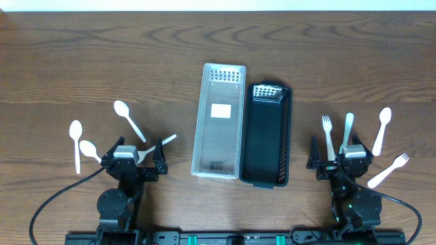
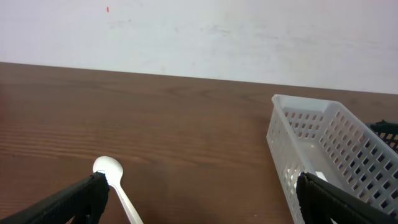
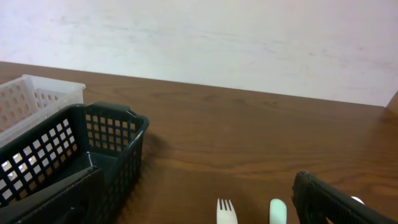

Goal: Pack container

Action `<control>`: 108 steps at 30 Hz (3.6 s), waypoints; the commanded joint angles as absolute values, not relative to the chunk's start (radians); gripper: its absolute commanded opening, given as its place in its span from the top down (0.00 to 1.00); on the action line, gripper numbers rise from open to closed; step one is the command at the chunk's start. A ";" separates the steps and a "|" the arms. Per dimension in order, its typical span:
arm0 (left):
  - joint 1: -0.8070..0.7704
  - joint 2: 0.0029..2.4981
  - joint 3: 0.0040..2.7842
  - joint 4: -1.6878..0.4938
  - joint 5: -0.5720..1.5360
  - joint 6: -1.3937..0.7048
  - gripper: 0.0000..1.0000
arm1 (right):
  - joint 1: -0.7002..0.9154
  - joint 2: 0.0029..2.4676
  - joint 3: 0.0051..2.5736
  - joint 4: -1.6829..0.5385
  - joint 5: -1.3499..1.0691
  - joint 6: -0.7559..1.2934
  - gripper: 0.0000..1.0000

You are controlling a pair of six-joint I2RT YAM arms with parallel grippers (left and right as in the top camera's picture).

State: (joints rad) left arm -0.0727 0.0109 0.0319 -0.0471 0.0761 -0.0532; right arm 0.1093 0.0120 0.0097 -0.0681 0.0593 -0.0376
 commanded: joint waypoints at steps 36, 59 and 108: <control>-0.067 0.286 0.366 -0.307 0.094 -0.062 0.02 | 0.118 0.301 0.383 -0.334 0.056 0.032 0.01; -0.067 0.976 1.136 -1.093 0.087 -0.062 0.02 | 0.118 1.269 1.206 -1.099 -0.053 0.163 0.99; -0.067 1.024 1.136 -1.095 0.086 -0.062 0.02 | 0.089 1.558 1.345 -0.903 -0.062 0.106 0.82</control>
State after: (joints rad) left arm -0.0727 1.0210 1.1229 -1.0931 0.0830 -0.0559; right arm 0.0849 1.6821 1.2800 -0.8639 -0.1108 0.1532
